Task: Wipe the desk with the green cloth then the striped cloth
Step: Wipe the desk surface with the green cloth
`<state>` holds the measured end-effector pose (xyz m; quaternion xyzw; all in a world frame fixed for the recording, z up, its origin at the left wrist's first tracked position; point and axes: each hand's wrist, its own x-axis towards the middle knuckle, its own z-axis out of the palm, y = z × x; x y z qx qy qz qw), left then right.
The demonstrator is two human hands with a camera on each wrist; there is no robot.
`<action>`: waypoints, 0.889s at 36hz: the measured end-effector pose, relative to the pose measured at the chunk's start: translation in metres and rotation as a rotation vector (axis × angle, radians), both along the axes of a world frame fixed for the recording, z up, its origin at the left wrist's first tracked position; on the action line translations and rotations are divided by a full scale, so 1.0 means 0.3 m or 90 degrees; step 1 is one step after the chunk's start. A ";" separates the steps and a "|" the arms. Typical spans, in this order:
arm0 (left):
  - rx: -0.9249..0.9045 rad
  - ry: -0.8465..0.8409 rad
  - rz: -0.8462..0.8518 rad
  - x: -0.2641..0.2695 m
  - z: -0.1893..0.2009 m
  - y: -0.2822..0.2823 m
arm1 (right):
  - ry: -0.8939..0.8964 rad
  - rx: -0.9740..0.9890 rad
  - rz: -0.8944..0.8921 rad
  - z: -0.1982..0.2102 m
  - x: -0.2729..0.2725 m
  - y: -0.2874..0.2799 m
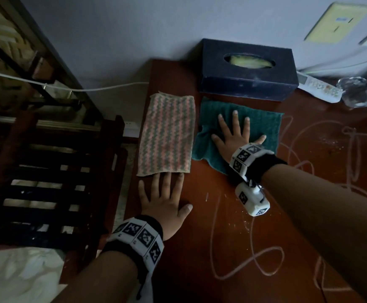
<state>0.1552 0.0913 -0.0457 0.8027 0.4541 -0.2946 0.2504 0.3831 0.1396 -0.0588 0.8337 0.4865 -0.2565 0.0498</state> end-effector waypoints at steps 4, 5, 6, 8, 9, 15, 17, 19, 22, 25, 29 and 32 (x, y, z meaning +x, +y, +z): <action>0.000 0.004 0.000 0.002 0.003 -0.004 | 0.011 -0.013 0.027 0.012 -0.026 -0.051; 0.002 0.006 0.002 0.003 0.001 -0.003 | 0.009 -0.020 0.032 0.013 -0.035 -0.061; 0.003 0.006 0.002 0.003 0.000 -0.002 | 0.004 -0.024 0.036 0.013 -0.044 -0.071; 0.001 0.006 0.002 0.003 0.000 -0.001 | -0.005 -0.028 0.043 0.016 -0.061 -0.095; 0.000 0.008 0.000 0.003 -0.001 -0.001 | -0.008 -0.031 0.047 0.018 -0.068 -0.108; 0.007 0.009 -0.001 0.003 -0.005 -0.001 | -0.011 -0.043 0.068 0.017 -0.092 -0.199; 0.008 0.010 -0.002 0.002 -0.009 -0.002 | -0.012 -0.046 0.070 0.016 -0.100 -0.232; 0.010 0.013 0.000 0.002 -0.012 -0.002 | -0.011 -0.045 0.072 0.016 -0.110 -0.263; 0.017 0.015 0.003 0.005 -0.014 -0.004 | -0.016 -0.046 0.073 0.017 -0.124 -0.300; 0.026 0.013 0.000 0.004 -0.016 -0.006 | -0.014 -0.051 0.070 0.019 -0.138 -0.334; 0.037 0.022 -0.003 0.003 -0.019 -0.008 | -0.013 -0.049 0.066 0.020 -0.154 -0.382; 0.045 0.018 0.002 0.005 -0.015 -0.011 | -0.012 -0.047 0.068 0.020 -0.162 -0.414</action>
